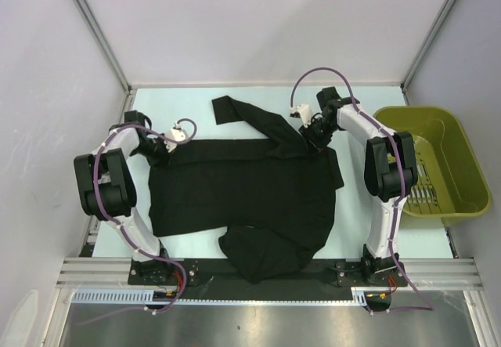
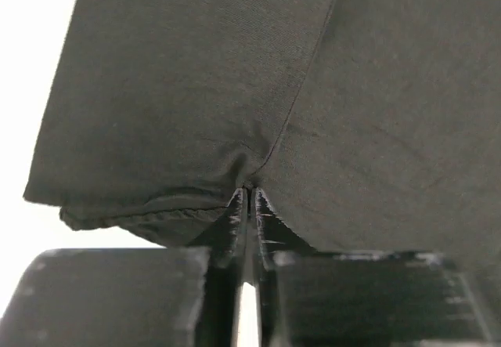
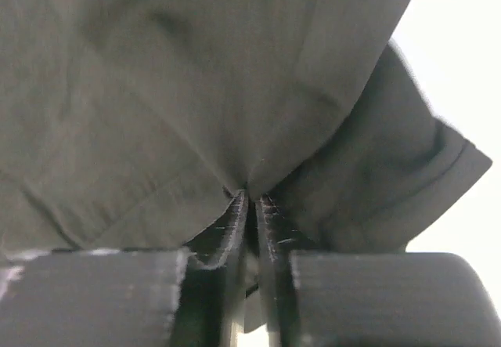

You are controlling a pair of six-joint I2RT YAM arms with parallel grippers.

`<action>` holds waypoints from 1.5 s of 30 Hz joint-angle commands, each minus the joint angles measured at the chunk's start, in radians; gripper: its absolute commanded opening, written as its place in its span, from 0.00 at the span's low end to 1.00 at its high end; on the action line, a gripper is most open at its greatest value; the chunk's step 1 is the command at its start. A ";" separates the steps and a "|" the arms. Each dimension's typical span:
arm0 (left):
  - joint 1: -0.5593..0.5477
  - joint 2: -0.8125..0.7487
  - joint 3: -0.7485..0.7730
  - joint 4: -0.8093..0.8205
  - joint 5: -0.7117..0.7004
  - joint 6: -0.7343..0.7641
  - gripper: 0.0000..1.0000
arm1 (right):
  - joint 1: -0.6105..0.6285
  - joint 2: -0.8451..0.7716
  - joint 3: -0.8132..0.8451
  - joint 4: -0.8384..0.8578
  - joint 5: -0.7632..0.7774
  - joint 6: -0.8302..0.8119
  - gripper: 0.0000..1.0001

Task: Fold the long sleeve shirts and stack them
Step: Fold the shirt

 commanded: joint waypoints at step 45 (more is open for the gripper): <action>-0.017 -0.077 0.315 0.134 0.140 -0.769 0.92 | 0.148 0.460 0.797 0.289 -0.230 0.545 0.00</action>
